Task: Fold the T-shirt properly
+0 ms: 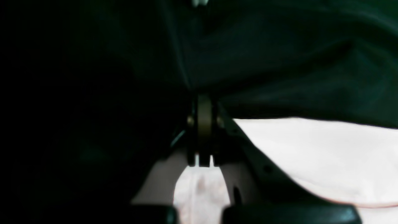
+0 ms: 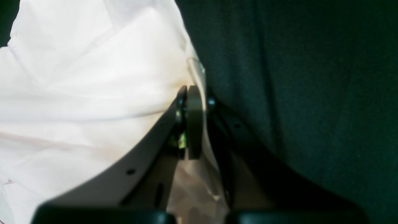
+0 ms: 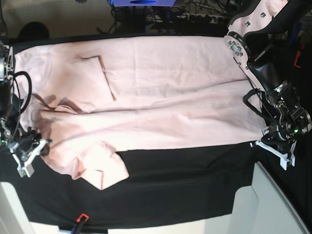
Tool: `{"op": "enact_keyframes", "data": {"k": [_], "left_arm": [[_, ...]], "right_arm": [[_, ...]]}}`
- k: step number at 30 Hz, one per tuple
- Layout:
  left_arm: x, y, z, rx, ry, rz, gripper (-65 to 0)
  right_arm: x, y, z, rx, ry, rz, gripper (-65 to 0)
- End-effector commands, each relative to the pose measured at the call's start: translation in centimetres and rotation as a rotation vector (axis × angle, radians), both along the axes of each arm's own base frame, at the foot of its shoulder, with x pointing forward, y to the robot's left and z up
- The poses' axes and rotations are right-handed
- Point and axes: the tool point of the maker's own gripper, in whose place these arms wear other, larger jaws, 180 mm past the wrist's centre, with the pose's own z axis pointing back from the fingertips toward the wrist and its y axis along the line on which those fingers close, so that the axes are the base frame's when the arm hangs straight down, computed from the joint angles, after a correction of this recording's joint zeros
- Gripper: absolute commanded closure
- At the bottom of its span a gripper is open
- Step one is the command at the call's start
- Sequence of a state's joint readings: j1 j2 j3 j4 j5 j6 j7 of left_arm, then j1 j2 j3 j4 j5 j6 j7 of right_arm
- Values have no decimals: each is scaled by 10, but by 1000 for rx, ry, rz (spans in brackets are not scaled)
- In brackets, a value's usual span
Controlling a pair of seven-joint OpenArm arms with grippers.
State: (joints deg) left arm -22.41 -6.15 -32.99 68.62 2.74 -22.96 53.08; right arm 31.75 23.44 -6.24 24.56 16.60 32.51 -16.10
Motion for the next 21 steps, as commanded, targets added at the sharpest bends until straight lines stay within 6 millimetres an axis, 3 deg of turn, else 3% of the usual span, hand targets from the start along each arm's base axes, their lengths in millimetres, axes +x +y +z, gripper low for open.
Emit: {"op": "enact_keyframes", "data": {"k": [1, 6, 21], "left_arm": [[17, 8, 27, 28, -84, 5, 0], [23, 4, 46, -18, -156, 9, 0], [15, 14, 80, 54, -208, 16, 0]], "right_arm": [[24, -9, 29, 1, -90, -14, 0], [30, -24, 46, 47, -163, -101, 0], [30, -25, 46, 52, -169, -106, 0]]}}
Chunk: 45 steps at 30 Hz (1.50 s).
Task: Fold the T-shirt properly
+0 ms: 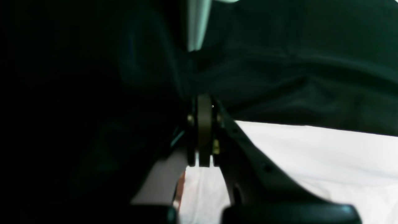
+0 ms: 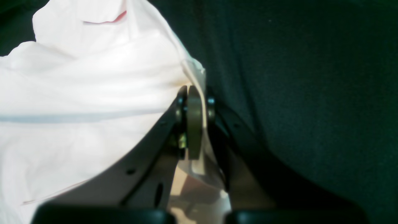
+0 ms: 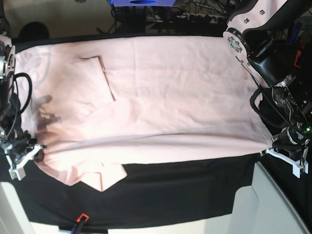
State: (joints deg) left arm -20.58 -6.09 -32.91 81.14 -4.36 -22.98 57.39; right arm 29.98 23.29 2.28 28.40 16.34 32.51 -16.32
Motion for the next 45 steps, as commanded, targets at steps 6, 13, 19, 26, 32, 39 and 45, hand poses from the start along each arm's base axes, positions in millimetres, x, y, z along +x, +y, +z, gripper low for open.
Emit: {"op": "enact_keyframes", "data": {"k": [6, 13, 19, 26, 32, 39, 45], "left_arm": [[6, 8, 18, 31, -54, 4, 0], [6, 7, 14, 25, -47, 3, 0], [6, 3, -8, -19, 3, -2, 0], [11, -3, -22, -57, 8, -9, -368], [14, -2, -27, -55, -11, -5, -400], [15, 2, -66, -113, -4, 6, -400], [26, -2, -75, -154, -26, 9, -400]], "right_arm": [[22, -10, 30, 2, -96, -20, 0], [28, -8, 37, 13, -150, -27, 0], [27, -5, 35, 14, -145, -22, 0], [18, -5, 24, 13, -122, -22, 0], [11, -6, 18, 11, -106, -19, 0], [10, -7, 17, 10, -104, -20, 0], [10, -6, 17, 11, -103, -19, 0]]}}
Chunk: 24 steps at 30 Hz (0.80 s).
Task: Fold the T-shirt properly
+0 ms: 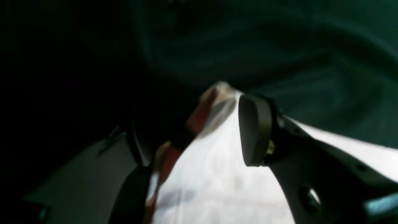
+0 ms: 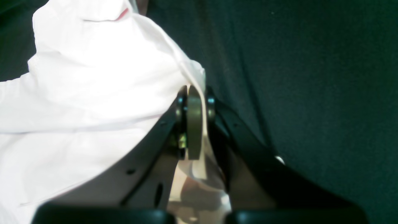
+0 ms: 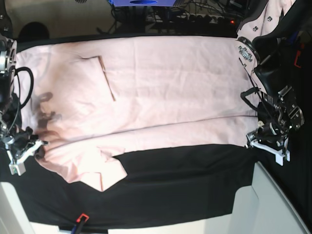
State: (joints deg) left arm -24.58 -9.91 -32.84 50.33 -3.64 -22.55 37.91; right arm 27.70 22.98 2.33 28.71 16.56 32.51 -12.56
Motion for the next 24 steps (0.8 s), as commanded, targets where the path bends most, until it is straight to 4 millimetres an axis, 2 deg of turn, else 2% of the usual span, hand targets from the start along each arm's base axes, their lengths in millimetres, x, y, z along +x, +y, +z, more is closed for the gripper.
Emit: {"op": "enact_keyframes", "data": {"k": [1, 7, 14, 15, 19, 20, 22, 24], "left_arm": [[14, 9, 17, 13, -49, 9, -400], [27, -1, 13, -32, -62, 8, -400], [26, -12, -6, 11, -11, -37, -388], [25, -13, -10, 10, -1, -41, -363], [26, -19, -13, -10, 6, -47, -82], [27, -18, -12, -8, 4, -46, -37], [27, -17, -11, -5, 1, -45, -2], [28, -17, -10, -4, -2, -44, 0]], "right_arm": [[18, -9, 24, -4, -72, -10, 0], [17, -8, 23, -2, -70, -9, 0], [17, -8, 23, -3, -70, -9, 0], [17, -8, 23, -3, -70, -9, 0], [17, -8, 23, -3, -70, -9, 0], [17, -8, 23, -3, -70, -9, 0], [17, -8, 23, -3, -70, -9, 0], [17, -8, 23, -3, -70, -9, 0]]}}
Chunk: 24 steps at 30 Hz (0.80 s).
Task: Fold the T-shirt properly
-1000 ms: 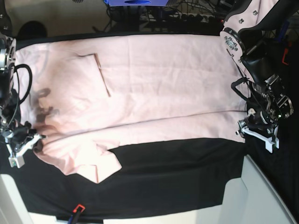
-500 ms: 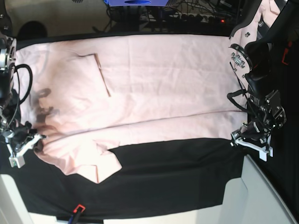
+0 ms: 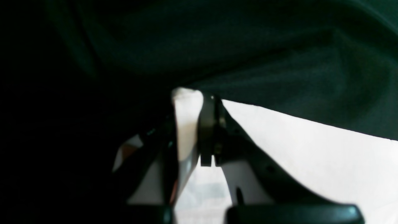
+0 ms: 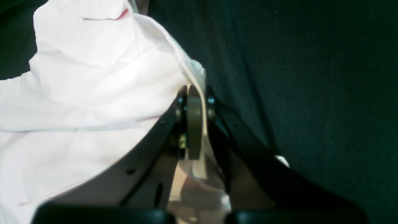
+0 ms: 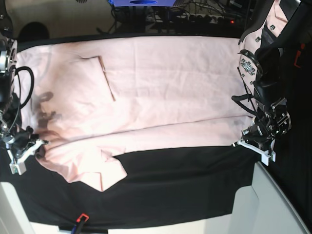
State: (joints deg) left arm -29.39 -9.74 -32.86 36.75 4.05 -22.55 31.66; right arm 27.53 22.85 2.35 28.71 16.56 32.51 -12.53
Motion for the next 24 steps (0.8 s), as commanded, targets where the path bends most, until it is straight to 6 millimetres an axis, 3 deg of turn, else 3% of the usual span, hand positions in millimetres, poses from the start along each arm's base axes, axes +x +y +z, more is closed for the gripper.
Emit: {"op": "enact_keyframes", "data": {"k": [1, 10, 14, 21, 24], "left_arm": [[19, 12, 25, 19, -72, 17, 0], [30, 23, 64, 93, -129, 18, 0], [37, 26, 83, 120, -171, 23, 0], [33, 25, 81, 128, -170, 21, 0], [34, 29, 90, 149, -191, 26, 0]], "right_arm": [[18, -10, 24, -6, -72, -9, 0], [22, -10, 29, -4, -86, -13, 0], [32, -11, 45, -16, -131, -3, 0], [42, -7, 66, -42, -193, 22, 0], [42, -8, 67, -44, -195, 22, 0]]}}
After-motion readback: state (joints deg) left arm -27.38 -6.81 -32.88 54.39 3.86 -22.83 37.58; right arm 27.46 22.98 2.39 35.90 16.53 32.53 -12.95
